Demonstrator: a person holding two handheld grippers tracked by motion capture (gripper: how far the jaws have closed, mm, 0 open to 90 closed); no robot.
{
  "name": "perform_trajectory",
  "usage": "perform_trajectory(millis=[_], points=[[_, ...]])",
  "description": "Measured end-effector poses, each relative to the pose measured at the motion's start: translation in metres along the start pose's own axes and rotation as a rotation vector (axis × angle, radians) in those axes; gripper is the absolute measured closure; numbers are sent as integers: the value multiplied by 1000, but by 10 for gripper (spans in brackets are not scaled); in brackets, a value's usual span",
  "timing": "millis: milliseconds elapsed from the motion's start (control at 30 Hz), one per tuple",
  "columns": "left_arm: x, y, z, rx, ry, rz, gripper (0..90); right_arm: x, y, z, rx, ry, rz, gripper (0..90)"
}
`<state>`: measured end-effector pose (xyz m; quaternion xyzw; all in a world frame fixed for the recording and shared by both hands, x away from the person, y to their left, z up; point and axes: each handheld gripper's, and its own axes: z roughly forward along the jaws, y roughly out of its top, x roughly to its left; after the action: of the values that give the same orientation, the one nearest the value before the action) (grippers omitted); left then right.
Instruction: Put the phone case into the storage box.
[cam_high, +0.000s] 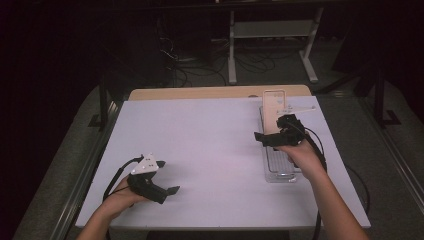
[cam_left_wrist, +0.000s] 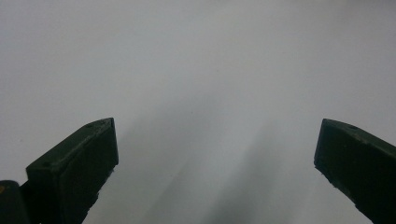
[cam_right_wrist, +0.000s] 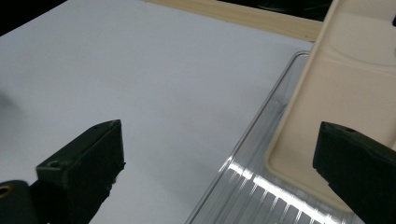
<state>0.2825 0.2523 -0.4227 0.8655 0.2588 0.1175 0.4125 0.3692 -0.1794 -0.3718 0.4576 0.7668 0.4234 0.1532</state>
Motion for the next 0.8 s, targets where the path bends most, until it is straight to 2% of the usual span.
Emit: perform_trajectory(millis=[67, 233, 300, 400, 433, 800], points=[[-1, 0, 0, -3, 0, -9, 0, 3, -3, -4, -2, 12, -5, 17], [0, -1, 0, 3, 1, -1, 0, 9, -12, -14, -6, 40, -15, 17], [-1, -1, 0, -14, -1, -16, 0, 11, -16, -17, -15, 56, -25, 17], [0, -1, -1, -3, 2, -5, 0, 13, -22, -22, -23, 72, -33, 17], [0, -1, -1, -4, 1, -14, 0, 14, -24, -24, -24, 80, -32, 17], [4, 4, -5, 1, -8, -21, 0, 23, -47, -34, -43, 126, -65, 17]])
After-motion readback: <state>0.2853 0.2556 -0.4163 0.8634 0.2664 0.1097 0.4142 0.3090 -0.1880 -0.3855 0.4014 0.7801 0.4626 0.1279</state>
